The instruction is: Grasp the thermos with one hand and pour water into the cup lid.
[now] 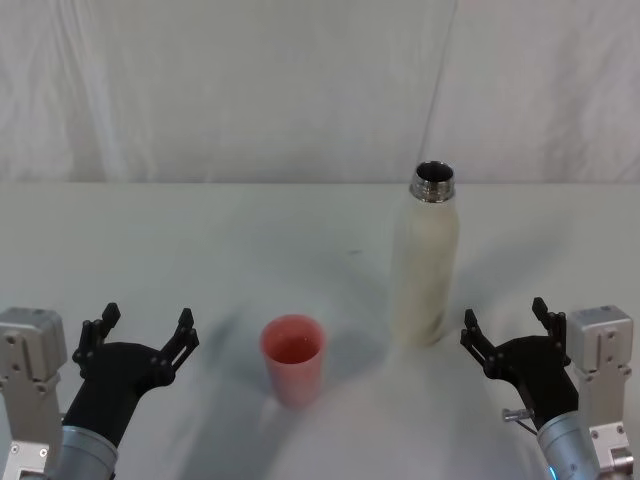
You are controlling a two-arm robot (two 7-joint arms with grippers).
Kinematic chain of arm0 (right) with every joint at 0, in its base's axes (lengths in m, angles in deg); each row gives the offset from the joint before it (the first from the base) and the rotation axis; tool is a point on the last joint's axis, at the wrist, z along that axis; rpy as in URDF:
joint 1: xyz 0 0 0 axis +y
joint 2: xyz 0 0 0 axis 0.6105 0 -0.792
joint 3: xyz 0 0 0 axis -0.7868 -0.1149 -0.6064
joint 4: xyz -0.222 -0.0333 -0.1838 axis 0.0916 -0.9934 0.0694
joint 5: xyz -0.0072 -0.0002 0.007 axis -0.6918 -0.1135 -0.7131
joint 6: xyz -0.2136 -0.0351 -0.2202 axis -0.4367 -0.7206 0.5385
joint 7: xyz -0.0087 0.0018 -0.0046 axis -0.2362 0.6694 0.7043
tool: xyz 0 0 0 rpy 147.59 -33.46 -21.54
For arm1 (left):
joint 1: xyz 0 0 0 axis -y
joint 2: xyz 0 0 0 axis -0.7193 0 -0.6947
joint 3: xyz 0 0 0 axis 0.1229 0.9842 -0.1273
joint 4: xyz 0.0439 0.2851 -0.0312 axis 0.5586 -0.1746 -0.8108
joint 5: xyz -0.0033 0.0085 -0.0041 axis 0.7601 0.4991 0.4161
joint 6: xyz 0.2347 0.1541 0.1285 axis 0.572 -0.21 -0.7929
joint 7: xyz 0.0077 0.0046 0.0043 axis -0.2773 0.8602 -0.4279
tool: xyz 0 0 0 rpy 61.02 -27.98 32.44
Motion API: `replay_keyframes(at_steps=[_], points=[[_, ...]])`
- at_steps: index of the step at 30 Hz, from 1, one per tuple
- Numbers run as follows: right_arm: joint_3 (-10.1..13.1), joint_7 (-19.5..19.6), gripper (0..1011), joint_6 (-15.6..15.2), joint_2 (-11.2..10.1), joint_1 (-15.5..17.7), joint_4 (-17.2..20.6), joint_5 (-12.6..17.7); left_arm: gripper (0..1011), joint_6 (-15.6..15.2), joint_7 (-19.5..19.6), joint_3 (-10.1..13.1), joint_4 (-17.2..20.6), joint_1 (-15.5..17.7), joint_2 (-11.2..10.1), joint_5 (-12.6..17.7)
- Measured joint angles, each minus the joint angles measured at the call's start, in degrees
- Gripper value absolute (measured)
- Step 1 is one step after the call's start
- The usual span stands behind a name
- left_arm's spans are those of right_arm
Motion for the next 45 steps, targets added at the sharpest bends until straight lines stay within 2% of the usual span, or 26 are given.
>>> replay_keyframes(at_steps=[45], points=[[0.13,0.18,1001,0.37,0.08,0.03,-0.12,0.06,1001,0.00,0.00,0.00,0.00,0.00,0.00,0.00]])
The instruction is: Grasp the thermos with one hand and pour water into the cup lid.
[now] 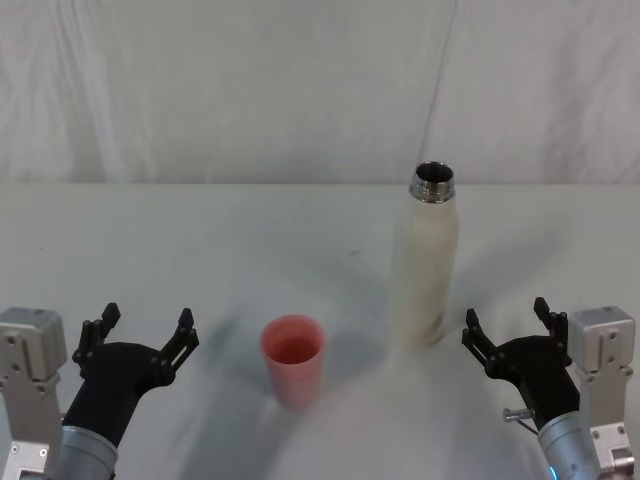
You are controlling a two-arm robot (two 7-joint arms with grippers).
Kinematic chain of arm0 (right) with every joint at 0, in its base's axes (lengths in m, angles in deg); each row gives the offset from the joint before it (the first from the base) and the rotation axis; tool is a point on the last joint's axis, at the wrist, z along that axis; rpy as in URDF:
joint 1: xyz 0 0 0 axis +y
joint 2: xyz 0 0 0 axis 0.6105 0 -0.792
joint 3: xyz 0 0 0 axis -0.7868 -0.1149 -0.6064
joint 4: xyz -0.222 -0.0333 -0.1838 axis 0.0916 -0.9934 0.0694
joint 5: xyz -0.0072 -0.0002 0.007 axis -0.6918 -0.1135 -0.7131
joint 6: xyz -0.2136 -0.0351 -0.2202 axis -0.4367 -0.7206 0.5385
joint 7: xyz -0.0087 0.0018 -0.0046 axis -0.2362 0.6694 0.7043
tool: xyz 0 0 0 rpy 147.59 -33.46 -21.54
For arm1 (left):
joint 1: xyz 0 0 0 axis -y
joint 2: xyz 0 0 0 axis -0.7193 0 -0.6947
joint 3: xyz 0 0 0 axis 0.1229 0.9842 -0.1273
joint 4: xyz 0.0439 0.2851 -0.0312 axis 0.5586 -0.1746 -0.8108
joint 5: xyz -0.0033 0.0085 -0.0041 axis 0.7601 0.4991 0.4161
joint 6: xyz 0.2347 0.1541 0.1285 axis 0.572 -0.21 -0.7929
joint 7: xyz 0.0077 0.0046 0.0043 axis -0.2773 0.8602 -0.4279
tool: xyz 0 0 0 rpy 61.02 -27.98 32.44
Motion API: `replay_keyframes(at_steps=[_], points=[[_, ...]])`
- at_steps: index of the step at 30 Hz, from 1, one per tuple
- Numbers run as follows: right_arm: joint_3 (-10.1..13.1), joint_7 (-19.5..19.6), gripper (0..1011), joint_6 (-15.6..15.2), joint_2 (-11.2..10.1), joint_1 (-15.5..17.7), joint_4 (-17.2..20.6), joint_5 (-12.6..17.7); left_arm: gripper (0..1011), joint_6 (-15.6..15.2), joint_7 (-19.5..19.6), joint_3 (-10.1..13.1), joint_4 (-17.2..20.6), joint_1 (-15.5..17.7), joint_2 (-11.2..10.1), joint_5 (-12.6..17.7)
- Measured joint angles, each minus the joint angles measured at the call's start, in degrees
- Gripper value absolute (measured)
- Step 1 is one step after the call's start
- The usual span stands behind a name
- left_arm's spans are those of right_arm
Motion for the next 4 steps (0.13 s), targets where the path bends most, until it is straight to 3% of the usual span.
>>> replay_keyframes(at_steps=[4], points=[[0.00,0.00,1001,0.00,0.00,0.00,0.00,0.00,1001,0.00,0.00,0.00,0.00,0.00,0.00,0.00]])
